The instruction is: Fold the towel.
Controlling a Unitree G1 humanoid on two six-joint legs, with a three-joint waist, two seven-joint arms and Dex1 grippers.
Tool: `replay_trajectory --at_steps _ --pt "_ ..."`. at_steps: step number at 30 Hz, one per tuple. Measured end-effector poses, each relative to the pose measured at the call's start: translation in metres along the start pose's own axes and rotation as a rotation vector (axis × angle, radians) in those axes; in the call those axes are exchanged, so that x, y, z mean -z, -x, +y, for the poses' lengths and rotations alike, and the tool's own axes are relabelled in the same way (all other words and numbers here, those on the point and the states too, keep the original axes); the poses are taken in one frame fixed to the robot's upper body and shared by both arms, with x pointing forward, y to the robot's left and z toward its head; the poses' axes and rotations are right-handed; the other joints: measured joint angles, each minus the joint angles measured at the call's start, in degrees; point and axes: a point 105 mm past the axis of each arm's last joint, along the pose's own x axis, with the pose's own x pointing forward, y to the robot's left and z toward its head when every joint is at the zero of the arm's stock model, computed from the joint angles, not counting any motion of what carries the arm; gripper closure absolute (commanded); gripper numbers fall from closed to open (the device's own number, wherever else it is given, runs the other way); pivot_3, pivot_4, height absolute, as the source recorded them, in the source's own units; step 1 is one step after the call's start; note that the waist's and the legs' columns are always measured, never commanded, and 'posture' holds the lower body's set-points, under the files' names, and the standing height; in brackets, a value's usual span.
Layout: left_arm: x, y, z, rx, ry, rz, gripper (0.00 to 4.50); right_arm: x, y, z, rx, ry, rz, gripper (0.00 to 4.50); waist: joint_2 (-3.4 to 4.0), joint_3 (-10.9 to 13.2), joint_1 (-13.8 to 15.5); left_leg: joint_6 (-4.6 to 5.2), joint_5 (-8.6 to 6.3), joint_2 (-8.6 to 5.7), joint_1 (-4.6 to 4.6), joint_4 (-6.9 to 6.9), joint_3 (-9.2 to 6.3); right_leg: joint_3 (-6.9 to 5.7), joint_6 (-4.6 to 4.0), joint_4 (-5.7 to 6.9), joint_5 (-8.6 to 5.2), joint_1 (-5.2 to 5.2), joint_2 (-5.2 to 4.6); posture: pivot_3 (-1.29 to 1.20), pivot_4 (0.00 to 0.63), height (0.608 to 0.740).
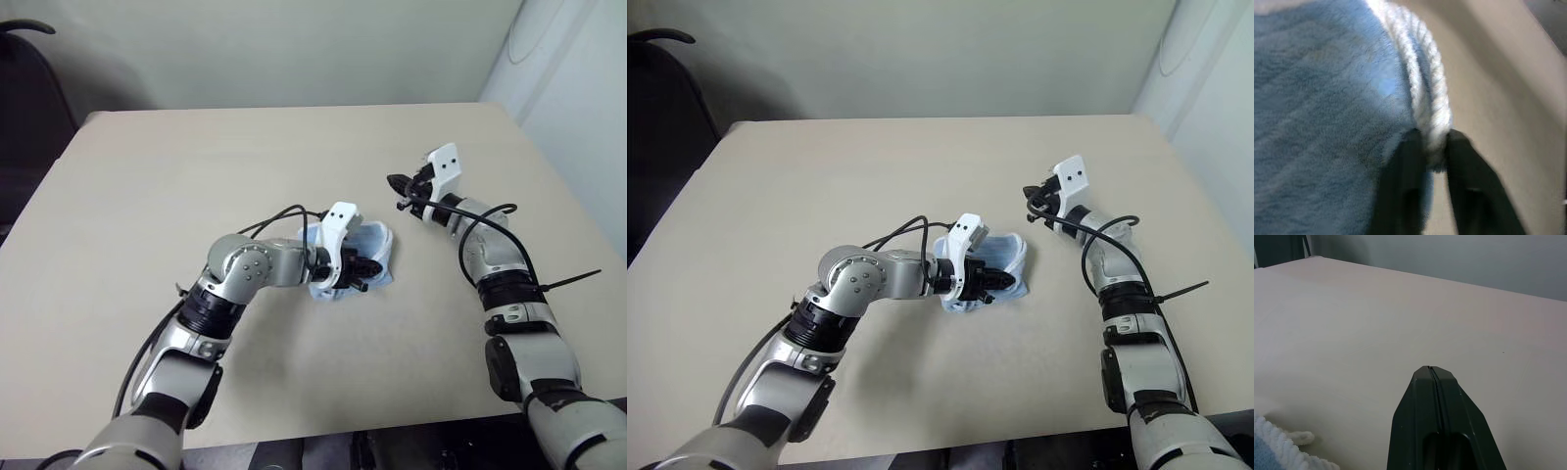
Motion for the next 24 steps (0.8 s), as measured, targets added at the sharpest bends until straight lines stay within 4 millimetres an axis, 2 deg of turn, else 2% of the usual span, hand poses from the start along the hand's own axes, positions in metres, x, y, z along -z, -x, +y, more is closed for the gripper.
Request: replay_trajectory --at_steps 7,8,10,14,15,17,19,22,24 --pt "-0.020 0.010 -0.005 0.073 0.105 -0.130 0.18 0.001 -0.001 0.001 -0.002 -0.003 -0.001 4.50 0.00 0.0 0.0 0.02 0.01 0.00 0.00 0.03 0.02 0.01 0.02 0.02 0.01 0.00 0.00 0.00 0.150 0.740" --pt "-0.020 0.011 -0.005 0.075 0.113 -0.137 0.05 0.001 -0.001 0.001 -0.003 -0.003 -0.001 4.50 0.00 0.0 0.0 0.03 0.02 -0.01 0.00 0.03 0.02 0.01 0.04 0.02 0.02 0.00 0.00 0.00 0.150 0.740" --pt "-0.022 0.017 -0.008 0.097 0.131 -0.178 0.05 0.002 -0.002 0.003 -0.010 0.000 0.001 4.50 0.00 0.0 -0.1 0.04 0.01 0.00 0.00 0.03 0.06 0.06 0.05 0.01 0.03 -0.02 0.00 0.00 0.150 0.740" --pt "-0.030 0.043 -0.003 0.085 0.095 -0.286 0.05 0.003 -0.001 0.009 -0.051 0.010 0.012 4.50 0.00 0.0 -0.2 0.04 0.01 0.01 0.01 0.01 0.06 0.07 0.05 0.02 0.03 -0.04 0.02 0.00 0.150 0.740" --pt "-0.033 0.055 0.004 0.054 0.064 -0.335 0.40 0.005 0.001 0.013 -0.085 0.016 0.022 4.50 0.00 0.0 -0.3 0.04 0.01 0.01 0.02 -0.01 0.06 0.09 0.04 0.01 0.03 -0.04 0.04 0.00 0.150 0.740" --pt "-0.032 0.082 0.031 -0.077 0.018 -0.403 0.94 0.013 0.011 0.017 -0.139 0.024 0.061 4.50 0.00 0.0 -0.5 0.04 0.01 0.04 0.03 -0.03 0.06 0.10 0.04 -0.03 0.02 -0.02 0.09 0.00 0.150 0.740" --pt "-0.023 0.095 0.050 -0.168 -0.009 -0.410 1.69 0.020 0.017 0.020 -0.170 0.009 0.095 4.50 0.00 0.0 -0.6 0.05 0.01 0.02 0.02 0.00 0.05 0.13 0.05 -0.04 0.03 -0.02 0.08 0.00 0.150 0.740" --pt "-0.005 0.093 0.056 -0.169 -0.028 -0.380 2.83 0.016 0.017 0.035 -0.247 0.004 0.092 4.50 0.00 0.0 -0.3 0.10 0.00 -0.01 -0.02 0.08 0.01 0.13 0.11 -0.04 0.07 -0.02 0.05 0.00 0.150 0.740" --pt "-0.003 0.089 0.053 -0.142 -0.045 -0.383 3.59 0.007 0.017 0.045 -0.296 0.003 0.069 4.50 -0.01 0.0 -0.1 0.13 0.01 -0.01 -0.04 0.13 -0.04 0.12 0.14 -0.02 0.08 0.01 0.05 0.00 0.150 0.740"
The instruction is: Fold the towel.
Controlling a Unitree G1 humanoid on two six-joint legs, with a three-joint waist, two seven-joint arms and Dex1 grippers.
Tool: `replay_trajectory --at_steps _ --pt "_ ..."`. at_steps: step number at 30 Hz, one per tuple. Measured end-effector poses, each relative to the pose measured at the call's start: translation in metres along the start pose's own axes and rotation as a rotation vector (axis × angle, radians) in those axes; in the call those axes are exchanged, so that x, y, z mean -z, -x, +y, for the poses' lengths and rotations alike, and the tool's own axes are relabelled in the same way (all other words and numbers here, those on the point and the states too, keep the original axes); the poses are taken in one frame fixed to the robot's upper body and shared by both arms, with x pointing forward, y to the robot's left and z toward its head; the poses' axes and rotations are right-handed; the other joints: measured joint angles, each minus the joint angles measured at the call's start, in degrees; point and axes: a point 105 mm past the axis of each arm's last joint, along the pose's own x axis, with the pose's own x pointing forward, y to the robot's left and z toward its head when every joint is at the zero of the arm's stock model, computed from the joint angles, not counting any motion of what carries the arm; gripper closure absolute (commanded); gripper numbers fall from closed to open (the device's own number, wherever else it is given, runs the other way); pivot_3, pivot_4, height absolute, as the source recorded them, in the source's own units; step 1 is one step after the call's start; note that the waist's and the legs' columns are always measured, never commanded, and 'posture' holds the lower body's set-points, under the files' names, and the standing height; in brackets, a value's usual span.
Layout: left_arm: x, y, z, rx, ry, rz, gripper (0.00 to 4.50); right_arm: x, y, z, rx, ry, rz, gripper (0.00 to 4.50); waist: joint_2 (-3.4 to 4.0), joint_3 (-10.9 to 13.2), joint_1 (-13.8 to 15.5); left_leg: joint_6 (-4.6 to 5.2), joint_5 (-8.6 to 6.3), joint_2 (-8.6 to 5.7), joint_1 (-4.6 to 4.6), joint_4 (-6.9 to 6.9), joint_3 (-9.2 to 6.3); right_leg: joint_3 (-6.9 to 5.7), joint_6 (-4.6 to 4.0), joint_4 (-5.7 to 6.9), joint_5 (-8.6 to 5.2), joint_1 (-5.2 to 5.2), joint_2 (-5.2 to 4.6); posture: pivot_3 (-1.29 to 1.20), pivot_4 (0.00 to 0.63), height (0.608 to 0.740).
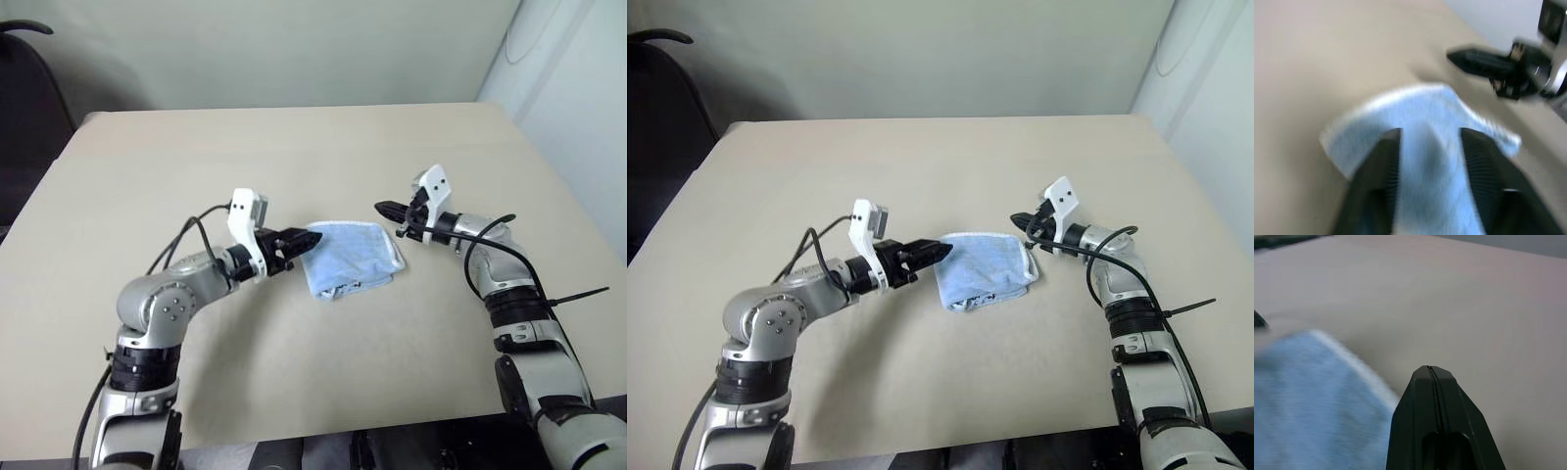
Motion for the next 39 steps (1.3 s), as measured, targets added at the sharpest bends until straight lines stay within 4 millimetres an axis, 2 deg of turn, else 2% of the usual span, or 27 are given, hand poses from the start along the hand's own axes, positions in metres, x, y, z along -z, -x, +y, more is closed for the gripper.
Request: replay_trajectory --at_steps 2,3,8,13,16,17,23,26,28,32,34,37,39 --pt "-0.005 -0.003 -0.008 0.051 -0.006 -0.040 4.31 -0.003 -0.002 0.014 -0.059 0.017 0.000 4.50 -0.06 0.0 0.1 0.01 0.00 0.00 0.04 0.02 -0.02 -0.01 0.00 0.00 0.00 0.07 0.00 0.00 0.150 0.740" --pt "-0.007 -0.006 -0.012 0.075 -0.013 -0.053 4.44 0.000 -0.003 0.020 -0.082 0.017 0.008 4.50 -0.07 0.0 0.1 0.02 0.00 0.00 0.05 0.03 -0.02 -0.02 0.00 -0.01 0.00 0.10 0.00 0.00 0.150 0.740" --pt "-0.001 -0.022 -0.016 0.072 -0.109 0.003 4.44 0.022 -0.009 0.036 -0.128 -0.009 0.067 4.50 -0.07 0.0 -0.1 0.04 -0.01 -0.01 0.05 0.10 -0.02 -0.01 0.04 0.02 0.02 0.12 -0.02 0.00 0.150 0.740" --pt "0.026 -0.035 -0.002 0.036 -0.125 0.119 4.44 0.042 -0.011 0.036 -0.111 -0.024 0.134 4.50 -0.07 0.0 -0.1 0.04 -0.02 0.00 0.05 0.06 -0.02 -0.01 0.04 0.01 0.02 0.09 -0.02 0.00 0.150 0.740" --pt "0.052 -0.037 0.017 -0.023 -0.176 0.234 4.44 0.067 -0.015 0.038 -0.088 -0.046 0.186 4.50 -0.11 -0.1 -0.1 0.11 -0.06 0.01 0.29 -0.05 -0.02 0.03 0.04 -0.02 0.02 0.28 -0.05 0.00 0.150 0.740" --pt "0.054 -0.039 0.017 -0.016 -0.193 0.235 4.44 0.071 -0.016 0.040 -0.085 -0.052 0.183 4.50 -0.11 -0.1 -0.1 0.12 -0.06 0.01 0.29 -0.04 -0.03 0.02 0.04 -0.02 0.02 0.28 -0.06 0.00 0.150 0.740" --pt "0.056 -0.039 0.019 -0.013 -0.206 0.219 4.44 0.071 -0.015 0.038 -0.075 -0.028 0.184 4.50 -0.17 -0.3 -0.1 0.29 -0.15 0.01 0.61 0.00 -0.03 0.03 0.06 -0.11 0.03 0.66 -0.09 0.00 0.150 0.740" --pt "0.050 -0.036 0.018 -0.010 -0.067 0.119 4.44 0.066 -0.013 0.036 -0.072 -0.019 0.165 4.50 -0.17 -0.3 -0.1 0.26 -0.13 0.01 0.53 -0.01 -0.01 0.02 0.06 -0.13 0.03 0.61 -0.09 0.00 0.150 0.740" --pt "0.038 -0.033 0.017 -0.006 0.007 0.055 4.44 0.062 -0.011 0.034 -0.065 -0.023 0.150 4.50 -0.16 -0.3 0.0 0.22 -0.11 0.00 0.46 -0.01 -0.01 0.00 0.06 -0.14 0.03 0.55 -0.09 0.00 0.150 0.740" --pt "-0.024 -0.006 0.010 0.033 0.185 -0.220 4.44 0.037 0.000 0.024 -0.056 -0.023 0.081 4.50 -0.20 -0.2 -0.1 0.15 -0.07 -0.02 0.27 0.00 0.08 -0.01 0.08 -0.18 0.04 0.43 -0.08 0.00 0.150 0.740" --pt "-0.041 0.009 0.010 0.034 0.207 -0.277 4.44 0.024 0.006 0.017 -0.044 -0.013 0.052 4.50 -0.20 -0.2 -0.1 0.15 -0.07 -0.02 0.40 -0.04 0.11 0.00 0.08 -0.22 0.04 0.52 -0.08 0.00 0.150 0.740" --pt "-0.042 0.015 0.010 0.023 0.247 -0.276 4.44 0.018 0.010 0.013 -0.032 -0.018 0.037 4.50 -0.20 -0.2 0.0 0.16 -0.07 -0.02 0.45 -0.02 0.08 0.01 0.11 -0.24 0.06 0.55 -0.09 0.00 0.150 0.740" --pt "-0.026 0.019 0.011 0.028 0.334 -0.203 3.87 0.017 0.007 0.012 -0.037 -0.026 0.040 3.93 -0.19 -0.2 -0.1 0.18 -0.06 -0.02 0.48 -0.02 0.13 0.09 0.16 -0.23 0.09 0.54 -0.11 0.00 0.150 0.740"
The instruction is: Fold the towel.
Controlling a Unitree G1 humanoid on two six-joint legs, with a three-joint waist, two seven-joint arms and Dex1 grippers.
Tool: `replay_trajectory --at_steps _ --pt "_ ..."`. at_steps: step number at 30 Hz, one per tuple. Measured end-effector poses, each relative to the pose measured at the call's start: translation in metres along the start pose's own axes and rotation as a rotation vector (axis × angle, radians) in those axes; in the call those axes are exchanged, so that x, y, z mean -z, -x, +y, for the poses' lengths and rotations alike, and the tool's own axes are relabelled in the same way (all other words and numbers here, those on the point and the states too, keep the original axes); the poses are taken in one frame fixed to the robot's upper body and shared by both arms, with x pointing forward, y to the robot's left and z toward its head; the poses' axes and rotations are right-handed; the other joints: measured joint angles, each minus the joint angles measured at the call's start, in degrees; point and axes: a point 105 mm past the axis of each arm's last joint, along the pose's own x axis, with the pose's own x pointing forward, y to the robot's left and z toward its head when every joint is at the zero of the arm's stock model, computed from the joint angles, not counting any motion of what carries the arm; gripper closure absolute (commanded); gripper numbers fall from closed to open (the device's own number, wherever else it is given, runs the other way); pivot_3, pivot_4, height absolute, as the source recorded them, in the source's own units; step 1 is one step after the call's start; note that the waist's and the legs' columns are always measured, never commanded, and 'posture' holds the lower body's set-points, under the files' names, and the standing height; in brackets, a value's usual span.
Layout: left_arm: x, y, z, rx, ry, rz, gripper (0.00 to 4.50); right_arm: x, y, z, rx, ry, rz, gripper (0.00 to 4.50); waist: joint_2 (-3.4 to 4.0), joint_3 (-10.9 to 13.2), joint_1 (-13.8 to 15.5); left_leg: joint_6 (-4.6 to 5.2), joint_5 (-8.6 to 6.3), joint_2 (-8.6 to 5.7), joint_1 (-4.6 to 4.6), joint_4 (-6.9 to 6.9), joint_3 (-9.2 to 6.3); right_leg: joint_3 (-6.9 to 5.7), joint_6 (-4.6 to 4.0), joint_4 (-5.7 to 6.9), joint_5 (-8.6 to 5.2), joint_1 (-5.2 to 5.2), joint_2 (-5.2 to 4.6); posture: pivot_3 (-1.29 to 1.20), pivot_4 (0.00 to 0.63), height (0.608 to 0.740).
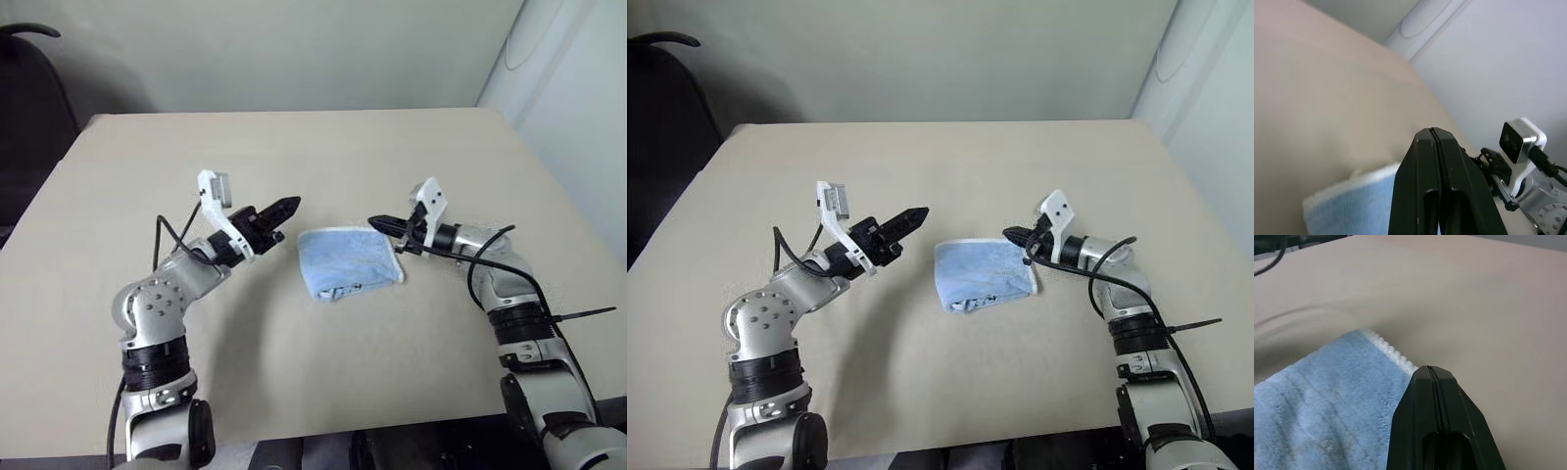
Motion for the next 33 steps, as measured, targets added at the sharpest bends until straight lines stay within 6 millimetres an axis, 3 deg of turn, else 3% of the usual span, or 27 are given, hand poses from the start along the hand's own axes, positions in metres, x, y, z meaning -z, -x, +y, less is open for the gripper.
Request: replay_trajectory --at_steps 4,11,16,25,31,33 --pt "0.042 0.025 0.031 -0.125 0.220 0.168 2.47 -0.015 0.010 -0.021 0.058 0.014 -0.012 2.63 0.00 0.0 -0.3 0.00 0.01 0.01 -0.01 -0.04 0.02 0.01 0.00 -0.02 0.00 -0.06 0.00 0.00 0.150 0.740" --pt "0.059 0.018 0.020 -0.109 0.288 0.243 0.01 -0.017 0.007 -0.018 0.033 0.000 -0.029 0.19 -0.01 0.0 0.0 0.02 0.02 -0.01 0.01 -0.03 0.01 0.01 0.01 -0.02 0.00 -0.04 0.00 0.00 0.150 0.740" --pt "0.066 0.015 0.021 -0.144 0.281 0.275 0.00 -0.010 0.009 -0.017 0.032 -0.073 -0.015 0.05 -0.01 0.0 0.0 0.03 0.02 -0.03 0.02 -0.03 0.00 0.01 0.01 -0.03 0.00 -0.03 -0.01 0.00 0.150 0.740" --pt "0.063 0.042 0.034 -0.197 0.203 0.291 0.00 0.031 0.024 -0.018 0.031 -0.354 0.139 0.05 -0.01 0.0 -0.5 0.01 0.03 -0.04 0.03 -0.12 0.03 0.07 0.01 -0.06 0.00 -0.07 0.01 0.00 0.150 0.740" --pt "0.053 0.057 0.036 -0.185 0.101 0.267 0.00 0.032 0.025 -0.011 -0.026 -0.502 0.153 0.05 -0.01 0.0 -0.5 0.01 0.04 -0.07 0.03 -0.10 0.00 0.12 0.01 -0.07 0.00 -0.08 0.02 0.00 0.150 0.740" --pt "0.040 0.068 0.038 -0.179 0.044 0.214 0.00 0.034 0.029 -0.013 -0.014 -0.548 0.189 0.05 -0.01 0.0 -0.5 0.01 0.03 -0.08 0.03 -0.14 -0.03 0.12 0.01 -0.08 0.00 -0.09 0.02 0.00 0.150 0.740"
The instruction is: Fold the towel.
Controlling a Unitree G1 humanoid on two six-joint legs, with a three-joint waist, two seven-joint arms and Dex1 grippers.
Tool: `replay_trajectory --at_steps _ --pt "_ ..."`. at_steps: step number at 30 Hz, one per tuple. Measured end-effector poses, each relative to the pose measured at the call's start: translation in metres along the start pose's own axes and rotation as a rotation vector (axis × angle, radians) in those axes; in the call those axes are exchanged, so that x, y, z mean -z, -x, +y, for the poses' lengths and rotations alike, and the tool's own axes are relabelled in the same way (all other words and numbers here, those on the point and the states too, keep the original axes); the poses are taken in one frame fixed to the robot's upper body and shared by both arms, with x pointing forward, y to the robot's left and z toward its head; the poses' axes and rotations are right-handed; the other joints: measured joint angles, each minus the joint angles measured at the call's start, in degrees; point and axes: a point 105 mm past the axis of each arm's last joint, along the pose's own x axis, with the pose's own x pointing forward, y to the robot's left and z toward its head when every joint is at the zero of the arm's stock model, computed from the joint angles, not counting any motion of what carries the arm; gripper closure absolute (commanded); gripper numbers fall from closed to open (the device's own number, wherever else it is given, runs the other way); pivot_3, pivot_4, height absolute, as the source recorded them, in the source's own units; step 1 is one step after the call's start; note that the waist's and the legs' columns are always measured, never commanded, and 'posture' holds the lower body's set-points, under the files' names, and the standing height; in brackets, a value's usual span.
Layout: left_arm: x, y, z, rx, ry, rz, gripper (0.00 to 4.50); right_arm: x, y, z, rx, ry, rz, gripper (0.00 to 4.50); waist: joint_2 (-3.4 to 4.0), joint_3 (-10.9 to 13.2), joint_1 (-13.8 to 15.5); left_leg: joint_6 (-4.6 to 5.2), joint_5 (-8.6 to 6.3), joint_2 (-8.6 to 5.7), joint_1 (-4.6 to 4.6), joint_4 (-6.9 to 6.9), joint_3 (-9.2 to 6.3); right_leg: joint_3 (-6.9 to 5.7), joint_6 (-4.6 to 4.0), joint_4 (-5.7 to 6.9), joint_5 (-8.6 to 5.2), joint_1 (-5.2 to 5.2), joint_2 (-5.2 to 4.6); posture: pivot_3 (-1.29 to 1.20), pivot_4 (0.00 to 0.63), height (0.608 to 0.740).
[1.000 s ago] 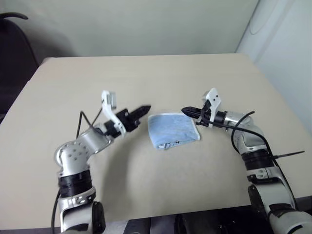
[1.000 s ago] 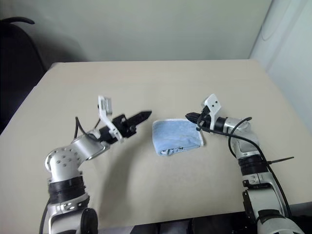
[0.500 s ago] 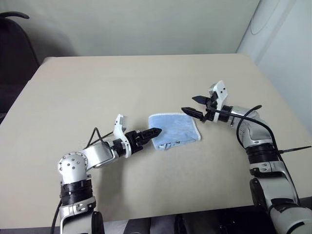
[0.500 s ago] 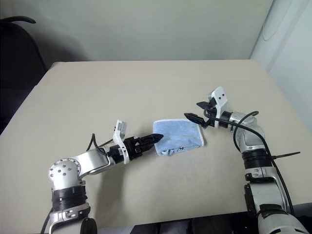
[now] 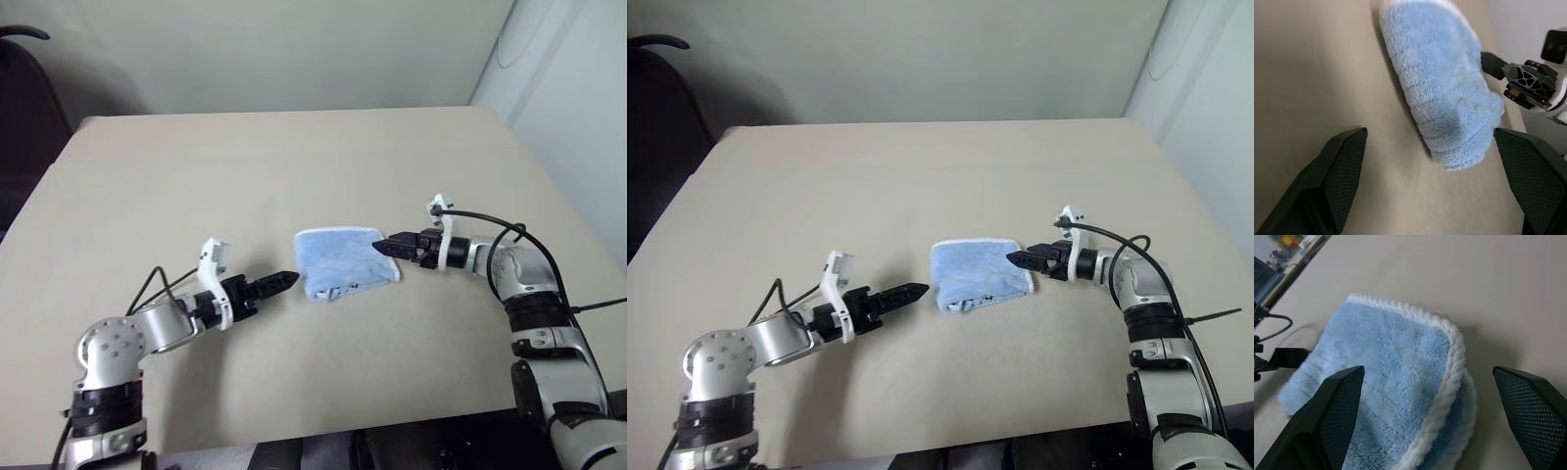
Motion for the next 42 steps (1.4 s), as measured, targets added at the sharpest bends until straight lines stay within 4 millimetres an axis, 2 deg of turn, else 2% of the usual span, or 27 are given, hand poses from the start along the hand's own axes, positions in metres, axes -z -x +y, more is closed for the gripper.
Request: replay_trajectory --at_steps 3,5,12,18,20,22,32,34,38,42 --pt "-0.036 0.021 0.005 -0.021 -0.084 -0.167 0.00 0.012 -0.002 0.002 -0.012 -0.077 0.062 0.05 0.00 0.0 0.0 -0.01 0.00 0.03 0.01 -0.01 -0.07 0.00 -0.01 0.01 0.00 0.02 0.07 0.00 0.150 0.740" --pt "-0.049 0.028 0.003 -0.015 -0.118 -0.230 0.00 0.015 -0.004 0.005 -0.023 -0.091 0.078 0.05 0.01 0.0 0.0 0.00 0.00 -0.01 0.02 0.01 -0.07 0.01 0.00 0.01 0.00 0.07 0.03 0.00 0.150 0.740" --pt "-0.049 0.025 0.003 -0.008 -0.138 -0.238 0.00 0.021 -0.015 0.018 -0.068 -0.071 0.101 0.05 -0.04 0.0 -0.4 0.01 -0.01 -0.01 0.04 -0.01 -0.11 0.01 -0.01 0.01 0.00 0.06 0.03 0.00 0.150 0.740" --pt "-0.049 0.013 -0.007 0.037 -0.147 -0.240 0.00 0.028 -0.038 0.047 -0.179 -0.128 0.120 0.05 -0.05 0.0 -1.1 0.01 -0.01 0.01 0.03 -0.02 -0.13 0.01 -0.01 0.00 0.00 0.03 0.06 0.00 0.150 0.740" --pt "-0.048 0.010 -0.010 0.047 -0.148 -0.232 0.00 0.031 -0.045 0.056 -0.206 -0.139 0.130 0.42 -0.05 0.0 -1.1 0.01 -0.01 0.01 0.02 -0.02 -0.14 0.01 -0.01 -0.01 0.00 0.02 0.06 0.00 0.150 0.740" --pt "-0.048 0.010 -0.010 0.046 -0.148 -0.232 0.00 0.032 -0.045 0.056 -0.194 -0.141 0.138 0.90 -0.05 0.0 -1.0 0.01 -0.01 0.00 0.02 -0.01 -0.15 0.01 -0.01 -0.04 0.00 0.03 0.05 0.00 0.150 0.740" --pt "-0.047 0.007 -0.011 0.053 -0.139 -0.254 0.00 0.033 -0.039 0.052 -0.186 -0.215 0.116 4.24 -0.05 0.0 -0.9 0.01 -0.01 -0.02 0.01 0.00 -0.15 0.01 0.00 -0.05 0.00 0.04 0.04 0.00 0.150 0.740" --pt "-0.046 0.007 -0.011 0.050 -0.132 -0.258 0.00 0.026 -0.033 0.051 -0.192 -0.238 0.077 4.47 -0.05 0.0 -0.8 0.02 -0.01 -0.03 0.00 0.00 -0.15 0.01 0.00 -0.05 0.00 0.04 0.04 0.00 0.150 0.740" --pt "-0.044 0.005 -0.014 0.062 -0.130 -0.272 0.00 0.009 -0.018 0.048 -0.190 -0.258 -0.015 4.47 -0.05 0.0 -0.6 0.02 -0.01 -0.09 0.00 0.02 -0.17 0.01 0.02 -0.05 -0.01 0.05 0.02 0.00 0.150 0.740" --pt "-0.042 0.004 -0.014 0.056 -0.115 -0.286 0.00 -0.013 0.013 0.026 -0.090 -0.311 -0.151 4.47 -0.05 0.0 -0.3 0.03 -0.01 -0.13 0.00 0.04 -0.20 0.01 0.07 -0.05 -0.01 0.08 -0.02 0.00 0.150 0.740"
